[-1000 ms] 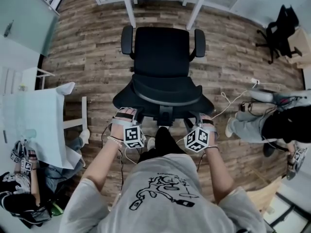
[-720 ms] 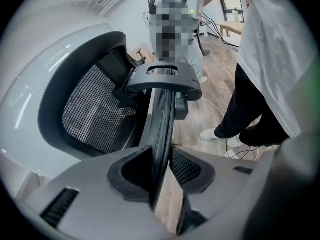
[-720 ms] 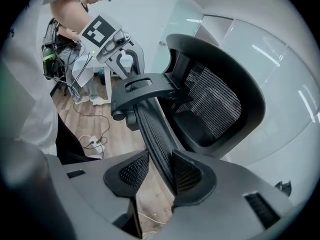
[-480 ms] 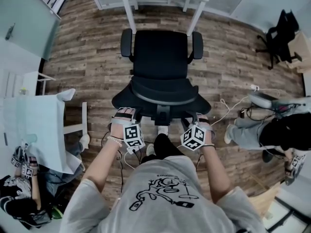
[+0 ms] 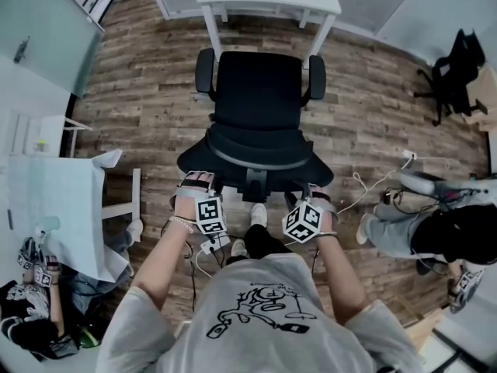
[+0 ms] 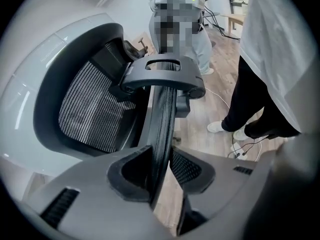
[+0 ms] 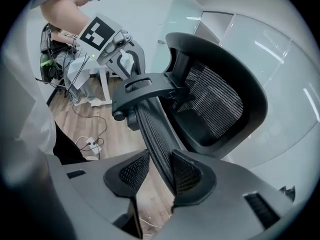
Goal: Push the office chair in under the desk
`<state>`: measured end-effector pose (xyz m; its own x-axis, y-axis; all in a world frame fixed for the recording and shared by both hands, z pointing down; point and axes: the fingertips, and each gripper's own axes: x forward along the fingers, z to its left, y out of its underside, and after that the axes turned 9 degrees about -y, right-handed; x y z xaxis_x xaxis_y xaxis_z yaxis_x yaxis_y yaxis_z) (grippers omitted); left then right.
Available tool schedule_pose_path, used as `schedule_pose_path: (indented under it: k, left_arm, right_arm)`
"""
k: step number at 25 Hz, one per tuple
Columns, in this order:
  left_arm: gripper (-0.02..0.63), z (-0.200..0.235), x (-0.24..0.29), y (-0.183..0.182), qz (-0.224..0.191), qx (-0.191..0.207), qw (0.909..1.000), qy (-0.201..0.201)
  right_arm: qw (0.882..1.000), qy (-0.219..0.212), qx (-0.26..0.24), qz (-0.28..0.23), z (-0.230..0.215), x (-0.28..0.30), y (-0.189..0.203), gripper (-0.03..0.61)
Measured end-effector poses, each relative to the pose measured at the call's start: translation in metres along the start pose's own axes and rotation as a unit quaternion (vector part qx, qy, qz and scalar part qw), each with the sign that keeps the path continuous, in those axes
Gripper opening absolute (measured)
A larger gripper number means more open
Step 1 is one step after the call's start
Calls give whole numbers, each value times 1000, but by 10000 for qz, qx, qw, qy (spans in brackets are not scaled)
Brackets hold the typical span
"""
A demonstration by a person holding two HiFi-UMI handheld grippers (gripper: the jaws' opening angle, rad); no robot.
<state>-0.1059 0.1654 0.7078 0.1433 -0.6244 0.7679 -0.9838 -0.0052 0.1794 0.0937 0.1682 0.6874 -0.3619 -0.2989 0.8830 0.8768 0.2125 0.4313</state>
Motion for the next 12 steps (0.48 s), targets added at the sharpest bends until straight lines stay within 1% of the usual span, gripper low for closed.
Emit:
schedule_pose_path:
  k: [8,12]
  left_arm:
    - [118,27,22,-2,213,47,9998,12]
    - [121,33,31,-6,293,29,9996,42]
  right_arm:
    - [10000,-74,2,-18,-34,10,-5,160]
    - [9999,-108,-22,-40,-45,13,-3,160]
